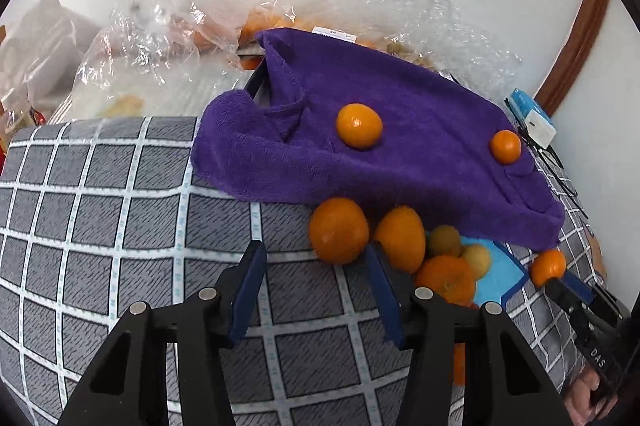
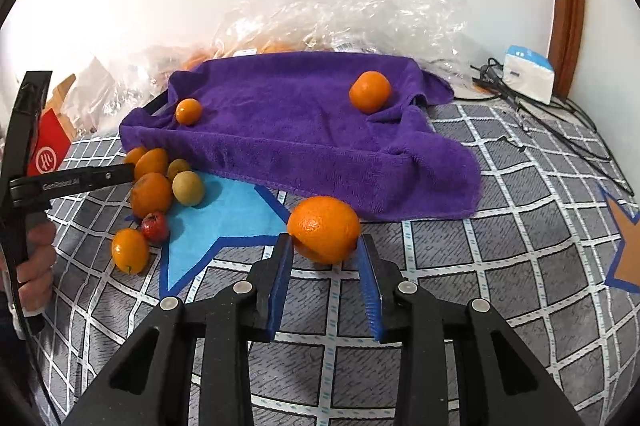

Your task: Organize fruits

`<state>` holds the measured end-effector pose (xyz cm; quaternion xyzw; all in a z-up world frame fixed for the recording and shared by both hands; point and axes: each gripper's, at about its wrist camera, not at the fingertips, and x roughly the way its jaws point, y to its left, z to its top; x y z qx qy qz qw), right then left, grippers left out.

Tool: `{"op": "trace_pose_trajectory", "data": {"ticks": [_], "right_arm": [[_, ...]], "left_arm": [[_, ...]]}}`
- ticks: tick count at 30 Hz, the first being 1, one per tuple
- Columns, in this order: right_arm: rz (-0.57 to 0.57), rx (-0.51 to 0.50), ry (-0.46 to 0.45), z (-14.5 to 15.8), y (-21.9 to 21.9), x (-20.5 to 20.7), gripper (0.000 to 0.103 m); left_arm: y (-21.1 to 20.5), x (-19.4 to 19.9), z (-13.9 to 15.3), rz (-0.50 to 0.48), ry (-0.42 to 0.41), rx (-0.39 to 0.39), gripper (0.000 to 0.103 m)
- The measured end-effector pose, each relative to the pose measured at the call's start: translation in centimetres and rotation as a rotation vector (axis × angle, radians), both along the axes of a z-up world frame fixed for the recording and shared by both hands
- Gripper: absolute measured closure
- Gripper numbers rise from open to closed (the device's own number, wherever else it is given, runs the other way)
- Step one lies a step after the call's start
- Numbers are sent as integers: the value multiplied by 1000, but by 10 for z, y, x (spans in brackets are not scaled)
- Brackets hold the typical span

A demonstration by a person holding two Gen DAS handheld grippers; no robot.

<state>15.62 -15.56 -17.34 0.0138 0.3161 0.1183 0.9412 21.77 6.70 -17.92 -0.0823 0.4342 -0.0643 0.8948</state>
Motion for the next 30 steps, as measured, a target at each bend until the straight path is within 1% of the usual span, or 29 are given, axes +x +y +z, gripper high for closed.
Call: {"op": "trace_pose_trajectory", "data": {"ticks": [3,5,6,7,9,11,13,14,18,20,22,24,26,28,30], "right_arm": [[-1,20,4,-1,-3,0,70],[-8,18,3,-1,-3,0,70],[-9,15,4,-1,-2,0,70],[-7,15,4,-2,-2,0,70],[-6,17,4,-2,-2,-1,70],[-7,18,4,-2,-2,-1,70],[-7,17,3,-2,-2,-1,70],[-7,15,2,-2,-1,-1,70],[-5,25,4,-2,-2,-1,70],[-6,32,5,-2,-3,-1,70],[-9,22,-1,-1,-1,-2,70],[-5,12,-8,-1,1,-4,72],[-2,17,-12,0,0,-4,72],[-3,25,-5,-1,-2,-3,72],[-6,31,3,-1,-4,-1,72]], "left_arm": [[-3,4,-2,11,-1,-3,56],[-6,3,-3,-4,-20,-19,65],[-7,2,-4,-13,-30,-33,72],[-9,1,-5,-19,-34,-36,74],[-13,-2,-4,-20,-53,1,74],[-14,-4,-2,-22,-71,6,74],[-10,-6,-2,-17,-74,-23,74],[-5,-7,-1,-10,-82,-55,74],[8,-11,2,15,-100,-139,74],[12,-12,4,27,-111,-163,74],[14,-14,6,33,-128,-176,76],[16,-18,10,34,-159,-176,81],[16,-19,12,32,-171,-184,81],[17,-16,11,30,-154,-180,81],[16,-12,5,29,-119,-166,81]]}}
